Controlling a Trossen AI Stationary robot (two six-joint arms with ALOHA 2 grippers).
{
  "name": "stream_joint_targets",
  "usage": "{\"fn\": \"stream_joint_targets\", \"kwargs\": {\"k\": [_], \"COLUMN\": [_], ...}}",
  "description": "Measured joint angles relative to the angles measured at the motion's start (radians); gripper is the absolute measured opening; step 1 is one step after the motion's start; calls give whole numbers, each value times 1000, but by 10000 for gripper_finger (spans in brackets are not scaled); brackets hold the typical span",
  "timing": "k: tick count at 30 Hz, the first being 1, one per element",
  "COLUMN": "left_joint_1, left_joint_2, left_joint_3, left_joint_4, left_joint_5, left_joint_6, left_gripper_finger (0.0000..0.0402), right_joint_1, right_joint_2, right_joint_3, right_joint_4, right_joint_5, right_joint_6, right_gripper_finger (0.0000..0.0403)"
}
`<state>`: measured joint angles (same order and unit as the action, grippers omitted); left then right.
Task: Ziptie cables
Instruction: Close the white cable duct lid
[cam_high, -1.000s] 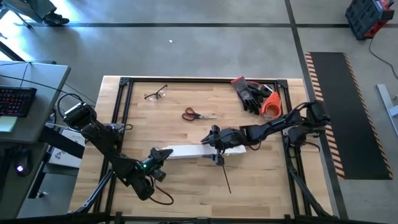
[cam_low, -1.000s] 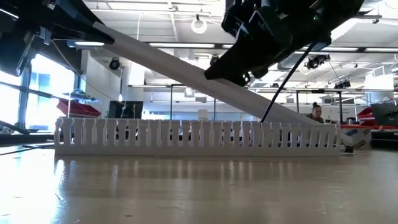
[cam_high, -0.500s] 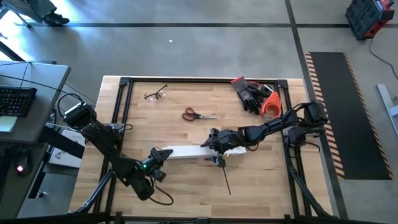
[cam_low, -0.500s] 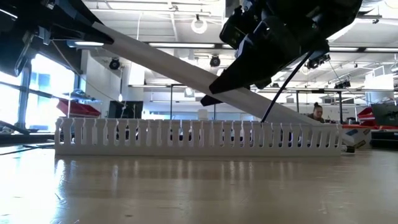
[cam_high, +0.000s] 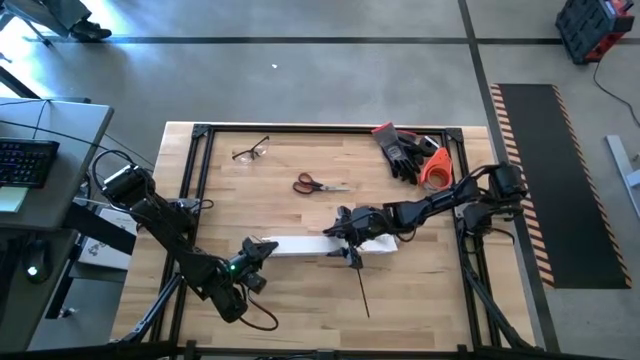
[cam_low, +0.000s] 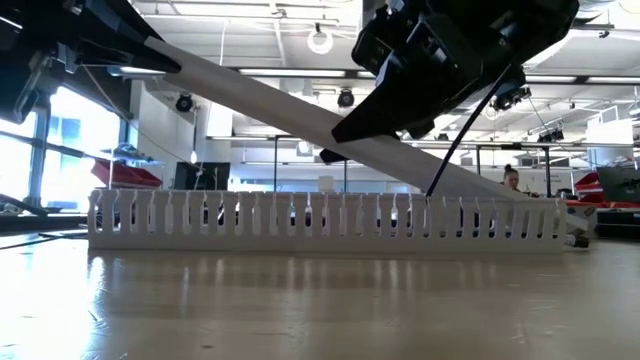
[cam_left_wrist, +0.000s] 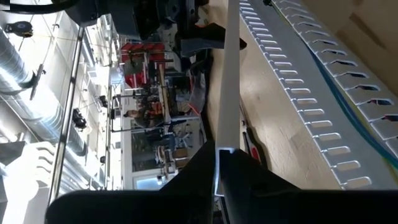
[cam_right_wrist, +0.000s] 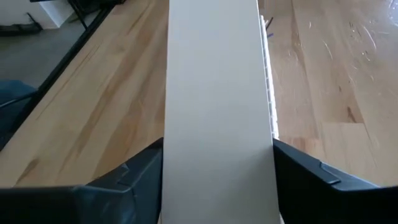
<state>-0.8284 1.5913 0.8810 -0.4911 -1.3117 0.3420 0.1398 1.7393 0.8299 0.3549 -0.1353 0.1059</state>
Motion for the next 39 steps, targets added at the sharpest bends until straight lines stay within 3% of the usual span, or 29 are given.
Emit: {"fn": "stream_joint_targets", "kwargs": {"k": [4,10,19,24,30,39], "left_joint_1": [0,2,-17,-60,-105,-112], "left_joint_2": [0,-10,-164,-288,-362,-307], "left_joint_3": [0,-1,-1,-1,0,0], "left_joint_4": [-1,-11,-66,-79,-80,-87], "left_joint_5": [2,44,179,213,213,272], "left_joint_6": [-33,-230,-495,-586,-647,-739], "left_gripper_finger": [0,15,107,136,140,140], "right_joint_1": [-1,0,0,-4,-24,-29], "right_joint_2": [0,0,1,1,7,48], "right_joint_3": [0,20,254,371,371,359], "right_joint_4": [-8,-53,-465,-670,-659,-580], "right_joint_5": [13,35,167,265,229,187], "right_joint_6": [-1,-8,-104,-130,-131,-156], "right_gripper_finger": [213,213,213,213,213,213]}}
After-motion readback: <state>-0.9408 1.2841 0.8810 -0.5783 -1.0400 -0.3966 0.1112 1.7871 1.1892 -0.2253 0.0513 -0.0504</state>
